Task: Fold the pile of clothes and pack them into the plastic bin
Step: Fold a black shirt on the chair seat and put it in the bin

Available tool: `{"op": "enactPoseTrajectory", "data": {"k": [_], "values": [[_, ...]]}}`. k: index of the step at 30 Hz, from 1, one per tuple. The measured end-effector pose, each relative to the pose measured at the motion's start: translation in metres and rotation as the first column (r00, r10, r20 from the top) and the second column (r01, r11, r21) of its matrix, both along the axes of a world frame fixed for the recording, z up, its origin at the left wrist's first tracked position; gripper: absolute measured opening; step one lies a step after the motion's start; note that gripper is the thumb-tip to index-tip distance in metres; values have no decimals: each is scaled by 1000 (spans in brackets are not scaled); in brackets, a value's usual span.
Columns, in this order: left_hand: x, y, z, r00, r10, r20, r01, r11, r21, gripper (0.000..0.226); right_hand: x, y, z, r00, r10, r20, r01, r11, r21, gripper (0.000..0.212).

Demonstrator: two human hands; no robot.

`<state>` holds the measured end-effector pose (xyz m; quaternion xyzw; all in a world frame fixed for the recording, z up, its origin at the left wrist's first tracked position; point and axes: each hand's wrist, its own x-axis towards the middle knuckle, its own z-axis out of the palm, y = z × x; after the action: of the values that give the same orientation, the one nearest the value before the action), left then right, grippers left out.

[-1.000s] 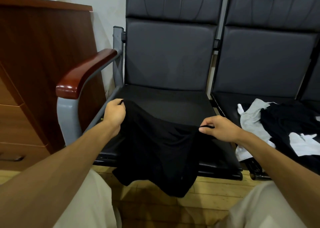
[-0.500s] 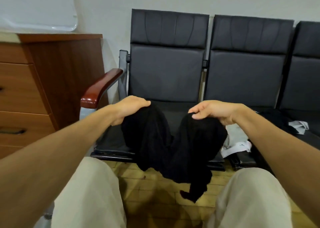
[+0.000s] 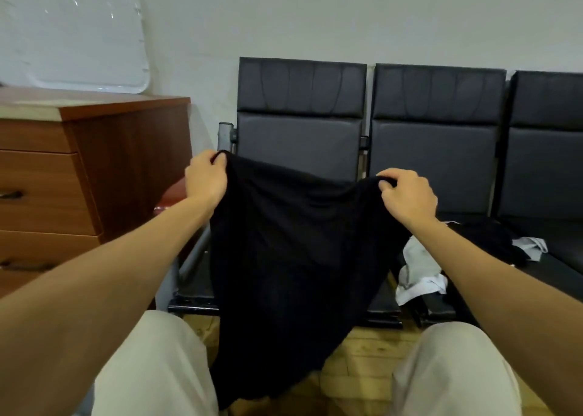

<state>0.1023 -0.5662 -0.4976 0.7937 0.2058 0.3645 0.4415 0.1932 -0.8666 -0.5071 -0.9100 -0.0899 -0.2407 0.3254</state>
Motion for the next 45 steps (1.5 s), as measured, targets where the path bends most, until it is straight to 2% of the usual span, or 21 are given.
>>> {"op": "enactPoseTrajectory", "data": {"k": [1,4,6,8,10,12,14,16,18,20,22,24,26,27,30,32,36,45], "values": [[-1,5,-1,999,34,-14,-33,997,64,27,2,-4,-1,1000,9,10,-9,1000,-22,23],[2,16,-13,975,11,-224,43,971,235,27,9,-13,-2,992,96,82,-98,995,21,20],[2,20,-21,954,21,-298,64,960,273,27,13,-15,-1,992,124,27,-123,992,-43,24],[3,21,-25,960,20,-279,55,965,258,27,14,-15,0,990,139,-19,-141,984,-108,27],[5,22,-25,977,16,-213,37,970,239,26,14,-18,-1,990,140,7,-138,981,-137,25],[6,24,-24,973,-27,-229,95,953,289,24,13,-20,-3,992,124,-31,-128,963,-237,24],[6,25,-23,951,-38,-306,169,893,417,22,12,-22,-6,992,103,-66,-117,956,-268,25],[2,23,-22,948,10,-318,175,819,546,23,12,-22,-8,993,79,-88,-100,958,-270,25],[-1,23,-25,933,87,-349,196,690,697,23,14,-21,-9,987,56,-150,-101,944,-314,26],[-2,25,-31,898,150,-413,260,576,775,21,15,-20,-8,981,37,-189,-97,942,-322,26],[1,30,-36,867,167,-469,293,589,753,21,16,-18,-8,974,31,-223,-104,941,-323,24],[5,33,-39,841,118,-528,326,668,669,28,17,-16,-11,965,54,-258,-123,958,-259,21],[7,33,-42,809,68,-584,353,738,575,40,20,-14,-14,955,78,-284,-137,972,-193,32],[9,34,-44,802,60,-595,356,751,556,45,22,-14,-16,954,83,-288,-147,967,-209,34],[17,42,-47,811,89,-578,355,710,608,38,34,-15,-20,957,87,-275,-193,901,-389,21],[25,46,-51,827,108,-551,348,671,654,30,45,-13,-23,963,108,-247,-214,865,-454,14],[50,46,-68,869,213,-446,250,589,768,27,68,1,-38,990,115,-82,-140,870,-472,13],[146,71,-95,888,281,-364,145,581,801,30,165,23,-71,980,159,121,-65,827,-558,22]]}}
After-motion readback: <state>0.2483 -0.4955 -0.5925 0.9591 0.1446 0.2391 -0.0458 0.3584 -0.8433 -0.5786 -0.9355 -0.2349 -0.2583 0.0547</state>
